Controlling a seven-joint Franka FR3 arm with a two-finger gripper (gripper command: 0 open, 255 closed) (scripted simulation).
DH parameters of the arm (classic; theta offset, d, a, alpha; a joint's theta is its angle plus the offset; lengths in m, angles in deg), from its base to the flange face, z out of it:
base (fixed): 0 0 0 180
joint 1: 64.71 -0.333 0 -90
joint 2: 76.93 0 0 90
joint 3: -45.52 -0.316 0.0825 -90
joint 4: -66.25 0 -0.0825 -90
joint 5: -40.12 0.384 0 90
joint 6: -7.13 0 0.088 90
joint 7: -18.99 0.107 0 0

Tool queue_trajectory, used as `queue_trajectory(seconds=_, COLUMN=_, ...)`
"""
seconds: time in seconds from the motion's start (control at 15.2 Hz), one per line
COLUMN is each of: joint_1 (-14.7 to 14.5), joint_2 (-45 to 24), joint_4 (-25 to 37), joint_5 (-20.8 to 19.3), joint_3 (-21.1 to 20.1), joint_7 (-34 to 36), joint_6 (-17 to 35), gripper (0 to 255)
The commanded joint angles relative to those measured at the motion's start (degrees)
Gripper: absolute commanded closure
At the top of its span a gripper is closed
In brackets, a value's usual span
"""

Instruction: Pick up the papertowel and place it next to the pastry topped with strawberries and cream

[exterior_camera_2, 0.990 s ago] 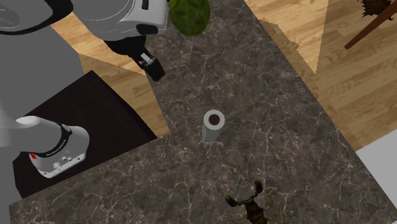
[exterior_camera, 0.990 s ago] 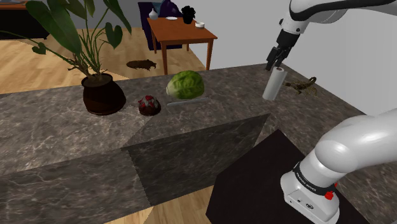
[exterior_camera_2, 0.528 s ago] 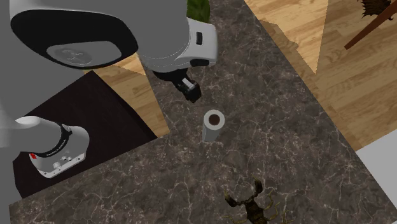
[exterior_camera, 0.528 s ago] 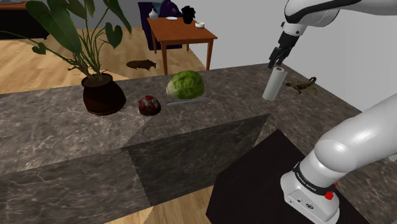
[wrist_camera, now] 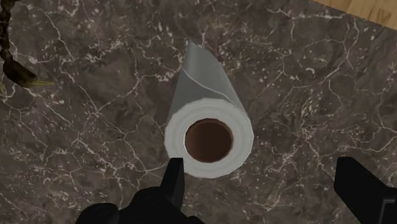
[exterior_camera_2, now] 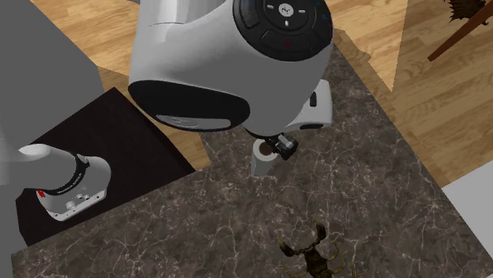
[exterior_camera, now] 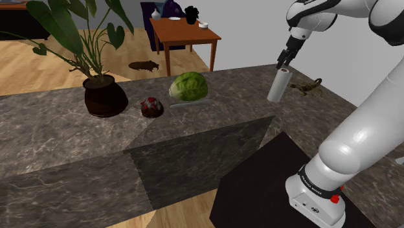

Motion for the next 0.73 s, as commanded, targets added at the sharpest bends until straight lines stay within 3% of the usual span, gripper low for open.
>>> queue_trajectory(seconds=0.0, joint_1=1.25, joint_2=-4.61, joint_4=4.16, joint_5=2.74, joint_3=1.01, joint_7=-3.08, joint_6=-0.40, gripper=0)
queue_trajectory(seconds=0.66, joint_1=1.62, joint_2=-7.50, joint_4=1.36, joint_5=4.92, joint_3=0.51, joint_7=-4.67, joint_6=4.73, gripper=0)
